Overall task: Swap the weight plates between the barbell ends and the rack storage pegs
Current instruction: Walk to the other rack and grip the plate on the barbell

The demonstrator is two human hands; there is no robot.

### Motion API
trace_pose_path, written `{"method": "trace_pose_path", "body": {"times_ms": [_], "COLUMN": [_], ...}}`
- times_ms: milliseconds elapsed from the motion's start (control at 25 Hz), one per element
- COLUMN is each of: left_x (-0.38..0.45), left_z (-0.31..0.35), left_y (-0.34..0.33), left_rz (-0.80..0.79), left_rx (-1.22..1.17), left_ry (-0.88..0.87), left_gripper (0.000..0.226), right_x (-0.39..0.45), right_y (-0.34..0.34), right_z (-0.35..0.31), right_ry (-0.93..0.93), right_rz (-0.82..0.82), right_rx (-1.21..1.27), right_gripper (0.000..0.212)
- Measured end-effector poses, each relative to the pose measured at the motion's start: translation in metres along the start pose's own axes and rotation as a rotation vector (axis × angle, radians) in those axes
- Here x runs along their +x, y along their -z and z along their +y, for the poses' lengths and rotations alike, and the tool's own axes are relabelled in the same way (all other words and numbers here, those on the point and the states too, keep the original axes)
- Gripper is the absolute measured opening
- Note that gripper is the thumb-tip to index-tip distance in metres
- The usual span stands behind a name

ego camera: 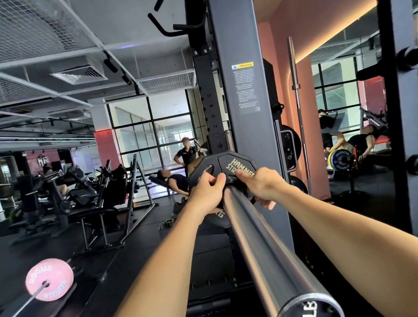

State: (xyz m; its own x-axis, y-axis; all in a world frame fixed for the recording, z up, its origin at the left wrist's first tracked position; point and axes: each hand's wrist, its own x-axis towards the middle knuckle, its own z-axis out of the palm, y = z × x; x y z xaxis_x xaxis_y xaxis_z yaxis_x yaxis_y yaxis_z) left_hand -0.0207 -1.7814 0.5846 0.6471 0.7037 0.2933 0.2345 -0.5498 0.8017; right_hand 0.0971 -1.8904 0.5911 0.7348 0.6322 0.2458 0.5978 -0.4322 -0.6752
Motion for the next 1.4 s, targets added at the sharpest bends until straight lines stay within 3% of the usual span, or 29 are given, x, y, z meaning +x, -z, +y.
{"method": "trace_pose_path", "body": {"times_ms": [160,280,480,680,840,1000,1160,1280,1400], "left_x": [0.003,0.005,0.008,0.01,0.012,0.013,0.014,0.006,0.006], "left_z": [0.02,0.027,0.024,0.02,0.019,0.019,0.019,0.01,-0.001], "left_y": [-0.001,-0.005,-0.009,-0.011,-0.01,-0.01,-0.009,-0.007,-0.011], "left_rz": [-0.045,-0.086,-0.076,-0.095,-0.105,-0.141,-0.148,-0.195,-0.228], "left_rx": [0.111,0.046,-0.222,-0.329,-0.363,-0.345,-0.361,-0.52,-0.595], "left_ry": [0.121,0.26,0.246,0.275,0.293,0.291,0.289,0.396,0.403], "left_gripper": [0.073,0.074,0.038,0.025,0.023,0.05,0.04,0.037,0.043], "right_x": [0.011,0.02,0.027,0.03,0.025,0.019,0.02,0.022,0.03], "right_y": [-0.002,-0.008,-0.009,-0.01,-0.008,-0.011,-0.013,-0.013,-0.009], "right_z": [-0.01,-0.017,-0.019,-0.016,-0.017,-0.013,-0.011,0.001,0.007], "right_ry": [-0.083,-0.078,0.094,0.147,0.129,0.118,0.105,-0.044,-0.026], "right_rz": [-0.051,-0.08,-0.029,-0.001,0.099,0.12,0.148,0.214,0.152], "right_rx": [0.061,0.115,-0.048,-0.12,-0.017,0.043,0.154,0.441,0.36], "right_gripper": [0.066,0.054,0.049,0.042,0.037,0.039,0.039,0.034,0.038]}}
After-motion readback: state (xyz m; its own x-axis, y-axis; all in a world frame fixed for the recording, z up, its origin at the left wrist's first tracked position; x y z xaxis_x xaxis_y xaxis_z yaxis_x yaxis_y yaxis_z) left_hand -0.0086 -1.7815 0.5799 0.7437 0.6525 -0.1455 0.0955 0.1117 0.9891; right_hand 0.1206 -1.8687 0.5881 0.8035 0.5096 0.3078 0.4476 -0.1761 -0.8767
